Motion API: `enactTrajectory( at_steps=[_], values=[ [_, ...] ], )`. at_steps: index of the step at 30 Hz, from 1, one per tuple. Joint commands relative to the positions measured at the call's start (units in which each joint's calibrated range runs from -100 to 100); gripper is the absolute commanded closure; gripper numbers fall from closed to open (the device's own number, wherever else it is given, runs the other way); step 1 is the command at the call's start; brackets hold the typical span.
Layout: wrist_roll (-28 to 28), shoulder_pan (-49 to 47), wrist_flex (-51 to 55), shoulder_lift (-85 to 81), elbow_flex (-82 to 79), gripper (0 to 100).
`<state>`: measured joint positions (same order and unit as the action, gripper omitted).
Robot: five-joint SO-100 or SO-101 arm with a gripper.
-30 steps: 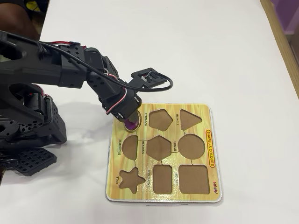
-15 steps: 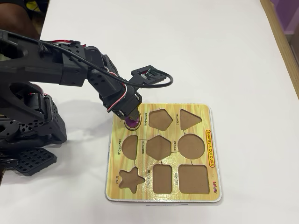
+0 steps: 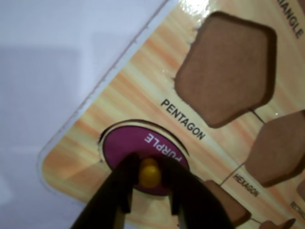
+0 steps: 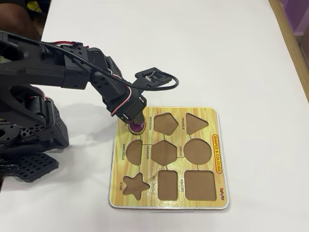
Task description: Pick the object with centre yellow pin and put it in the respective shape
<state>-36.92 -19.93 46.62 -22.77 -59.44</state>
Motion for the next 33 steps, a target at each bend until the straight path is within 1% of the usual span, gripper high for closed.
enactTrajectory(
  at_steps=[1, 6, 8, 20, 29, 33],
  values=[
    [0.26, -0.39, 0.23, -0.33, 1.8, 98],
    [0.26, -0.68, 0.32, -0.5, 1.71, 89],
    [0.21, -0.68, 0.23, -0.58, 1.89, 87],
    [-0.32, -0.88, -0.55, -1.0, 3.06, 87],
    [-0.37, -0.97, -0.55, -1.25, 7.91, 87],
    [-0.37, -0.88, -0.55, -5.27, 8.09, 87]
  ],
)
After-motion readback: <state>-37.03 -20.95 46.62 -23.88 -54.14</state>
